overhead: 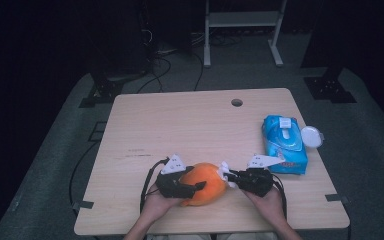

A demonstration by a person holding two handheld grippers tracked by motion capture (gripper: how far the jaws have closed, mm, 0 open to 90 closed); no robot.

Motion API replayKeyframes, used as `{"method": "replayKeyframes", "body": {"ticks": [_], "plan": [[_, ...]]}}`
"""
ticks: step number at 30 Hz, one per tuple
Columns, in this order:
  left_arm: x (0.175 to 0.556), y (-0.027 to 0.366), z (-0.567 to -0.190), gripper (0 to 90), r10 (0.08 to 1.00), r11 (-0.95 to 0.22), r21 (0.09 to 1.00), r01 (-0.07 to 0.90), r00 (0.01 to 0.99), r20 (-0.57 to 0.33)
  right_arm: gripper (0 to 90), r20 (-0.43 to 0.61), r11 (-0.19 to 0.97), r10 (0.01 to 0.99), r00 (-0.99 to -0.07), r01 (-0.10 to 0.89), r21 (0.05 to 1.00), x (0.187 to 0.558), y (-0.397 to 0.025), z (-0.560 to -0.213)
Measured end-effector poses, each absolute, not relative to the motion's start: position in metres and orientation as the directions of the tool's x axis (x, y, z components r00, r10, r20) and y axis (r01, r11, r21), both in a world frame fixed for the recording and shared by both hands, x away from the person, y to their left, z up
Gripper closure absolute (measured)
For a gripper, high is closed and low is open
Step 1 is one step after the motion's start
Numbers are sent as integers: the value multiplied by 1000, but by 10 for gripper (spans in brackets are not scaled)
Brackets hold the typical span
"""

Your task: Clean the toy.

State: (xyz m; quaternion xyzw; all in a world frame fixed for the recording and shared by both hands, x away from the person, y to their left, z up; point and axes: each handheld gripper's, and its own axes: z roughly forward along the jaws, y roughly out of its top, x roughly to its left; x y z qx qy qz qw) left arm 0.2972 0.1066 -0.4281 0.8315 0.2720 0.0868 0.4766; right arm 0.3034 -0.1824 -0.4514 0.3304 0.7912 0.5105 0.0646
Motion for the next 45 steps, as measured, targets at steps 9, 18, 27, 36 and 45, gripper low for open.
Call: {"method": "replayKeyframes", "body": {"ticks": [9,18,27,36,45], "plan": [[299,107,-429,313,530,-393,841,372,839,-123,806,227,217,543,-809,396,892,294,-171,-432],[295,105,-429,313,522,-410,841,353,847,-102,806,259,202,571,-779,439,876,305,-181,-445],[294,105,-429,317,512,-424,838,343,854,-91,805,216,214,524,-824,373,903,293,-165,-430],[296,109,-431,320,512,-404,840,361,850,-119,805,257,206,573,-778,440,874,303,-177,-445],[296,109,-431,315,506,-401,840,366,853,-130,805,257,189,550,-795,418,888,299,-174,-443]]}}
